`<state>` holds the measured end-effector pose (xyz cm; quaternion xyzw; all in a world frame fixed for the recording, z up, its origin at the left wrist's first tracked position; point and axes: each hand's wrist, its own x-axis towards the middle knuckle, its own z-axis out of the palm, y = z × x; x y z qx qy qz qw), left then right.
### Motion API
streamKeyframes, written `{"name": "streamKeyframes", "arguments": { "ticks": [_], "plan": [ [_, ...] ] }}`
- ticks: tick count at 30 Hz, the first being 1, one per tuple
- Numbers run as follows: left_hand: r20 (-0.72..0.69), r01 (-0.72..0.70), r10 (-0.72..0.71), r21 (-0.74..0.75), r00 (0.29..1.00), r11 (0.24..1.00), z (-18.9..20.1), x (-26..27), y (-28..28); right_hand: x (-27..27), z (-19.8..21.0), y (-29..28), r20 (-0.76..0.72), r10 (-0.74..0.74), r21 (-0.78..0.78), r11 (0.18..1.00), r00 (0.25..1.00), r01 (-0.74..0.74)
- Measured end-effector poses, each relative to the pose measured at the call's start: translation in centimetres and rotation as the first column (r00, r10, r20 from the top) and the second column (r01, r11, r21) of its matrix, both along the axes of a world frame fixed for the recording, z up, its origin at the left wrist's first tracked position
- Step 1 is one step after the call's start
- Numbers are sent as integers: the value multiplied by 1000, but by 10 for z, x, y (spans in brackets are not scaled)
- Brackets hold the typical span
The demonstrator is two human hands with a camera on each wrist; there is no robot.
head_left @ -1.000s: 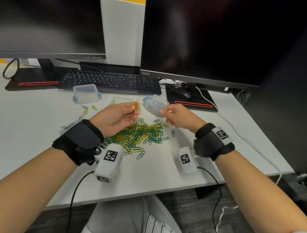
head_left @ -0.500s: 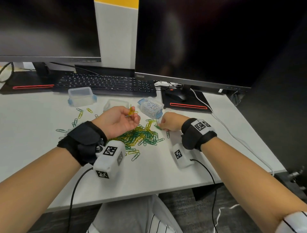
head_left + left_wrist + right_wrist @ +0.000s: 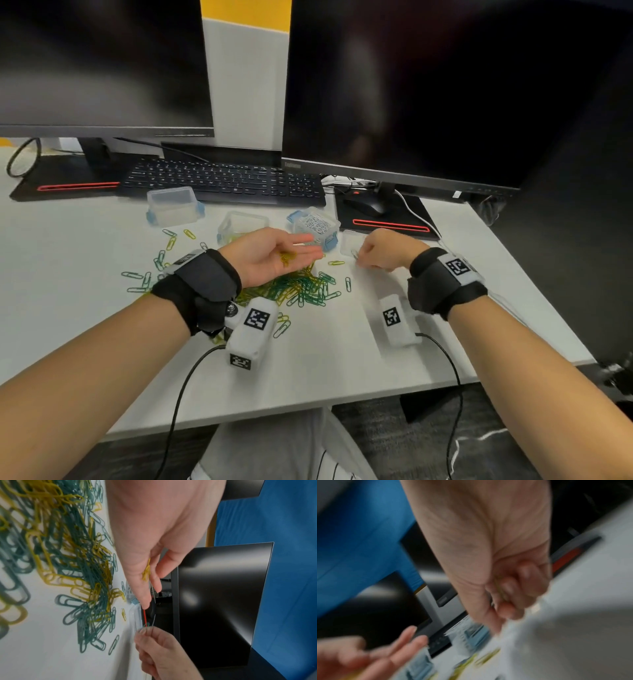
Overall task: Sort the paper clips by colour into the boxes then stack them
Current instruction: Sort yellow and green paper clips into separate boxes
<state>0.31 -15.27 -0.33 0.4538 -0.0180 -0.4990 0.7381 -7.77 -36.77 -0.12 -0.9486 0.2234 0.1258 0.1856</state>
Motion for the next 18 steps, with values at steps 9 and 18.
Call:
{"name": "streamKeyframes", "arguments": {
  "ticks": [9, 18],
  "plan": [
    [690, -111, -658, 711, 302, 695, 1, 2, -26, 28, -12, 30, -45, 283, -244, 927, 958, -285],
    [536, -172, -840, 823, -82, 542, -1, 9, -41, 18, -12, 15, 193, -92, 638, 768, 977, -54]
  ]
}}
